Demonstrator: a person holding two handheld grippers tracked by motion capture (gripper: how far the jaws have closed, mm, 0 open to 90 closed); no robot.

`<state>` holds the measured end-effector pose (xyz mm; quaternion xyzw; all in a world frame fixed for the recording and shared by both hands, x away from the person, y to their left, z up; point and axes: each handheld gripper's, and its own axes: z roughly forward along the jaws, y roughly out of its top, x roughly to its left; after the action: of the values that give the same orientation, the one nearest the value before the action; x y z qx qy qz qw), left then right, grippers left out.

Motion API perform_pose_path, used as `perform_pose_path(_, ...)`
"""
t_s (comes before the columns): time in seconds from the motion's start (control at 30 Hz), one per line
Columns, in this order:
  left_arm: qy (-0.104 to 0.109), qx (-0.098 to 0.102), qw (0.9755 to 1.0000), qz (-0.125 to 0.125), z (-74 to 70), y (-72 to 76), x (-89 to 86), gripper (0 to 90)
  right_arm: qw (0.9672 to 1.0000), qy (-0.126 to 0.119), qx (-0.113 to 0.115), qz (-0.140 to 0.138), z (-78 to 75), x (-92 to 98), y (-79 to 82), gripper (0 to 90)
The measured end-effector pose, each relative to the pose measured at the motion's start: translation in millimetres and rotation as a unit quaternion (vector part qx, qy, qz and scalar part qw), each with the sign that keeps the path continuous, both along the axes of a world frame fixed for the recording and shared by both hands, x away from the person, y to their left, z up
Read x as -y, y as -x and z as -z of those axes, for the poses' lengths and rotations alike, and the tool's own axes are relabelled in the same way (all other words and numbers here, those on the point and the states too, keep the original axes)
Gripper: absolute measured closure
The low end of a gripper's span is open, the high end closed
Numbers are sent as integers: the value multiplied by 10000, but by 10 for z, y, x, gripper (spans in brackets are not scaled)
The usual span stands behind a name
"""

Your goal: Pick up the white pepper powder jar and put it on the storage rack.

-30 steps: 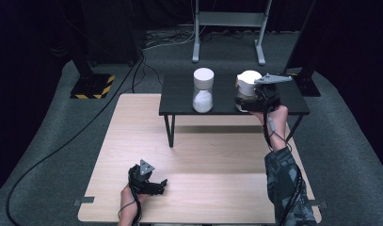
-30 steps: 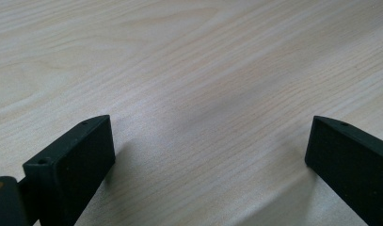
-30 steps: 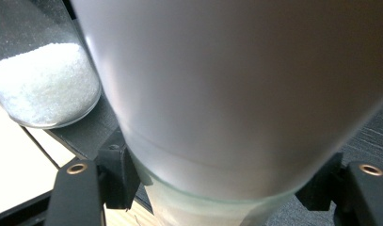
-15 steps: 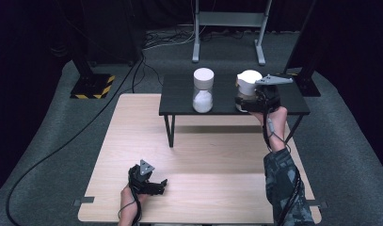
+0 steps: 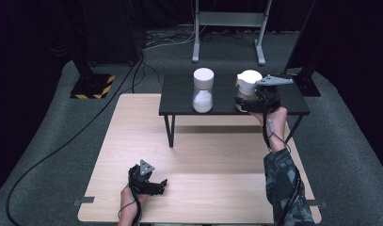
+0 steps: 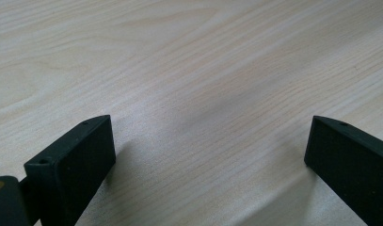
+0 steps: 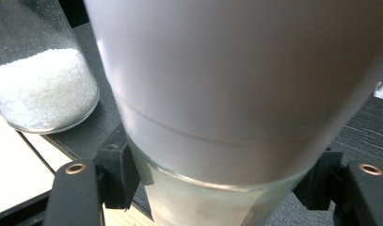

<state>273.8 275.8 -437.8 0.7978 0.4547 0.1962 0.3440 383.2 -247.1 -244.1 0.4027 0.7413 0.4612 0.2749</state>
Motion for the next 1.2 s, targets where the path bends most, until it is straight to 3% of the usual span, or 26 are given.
perform_pose_path(0.07, 3, 0, 10000, -1, 1, 0, 0, 21, 10000, 7, 15, 29, 3, -12, 14, 284)
perform_pose_path(0.2, -1, 1, 10000, 2, 0, 0, 0, 21, 10000, 17, 1, 56, -4, -42, 53, 64)
perform_pose_path(0.27, 4, -1, 10000, -2, 1, 0, 0, 21, 9999, 150, -37, 75, -32, -85, 84, 15)
perform_pose_path(0.43, 5, 1, 10000, -3, 1, 1, 0, 22, 9991, 377, -182, 47, -76, -104, 172, 0)
perform_pose_path(0.63, -16, -2, 10000, 14, -4, -1, -1, 23, 9977, 628, -242, 80, 7, -71, 369, 0)
perform_pose_path(0.83, 6, 2, 10000, -1, 1, 1, 0, 22, 9979, 589, -254, 89, 364, 14, 663, 0)
perform_pose_path(1.0, -13, -1, 10000, 11, -3, 0, -1, 22, 9980, 542, -315, 66, 836, 58, 888, 0)
perform_pose_path(1.2, 4, 2, 10000, -2, 1, 2, 1, 22, 9976, 427, -549, 55, 1344, 115, 1034, 0)
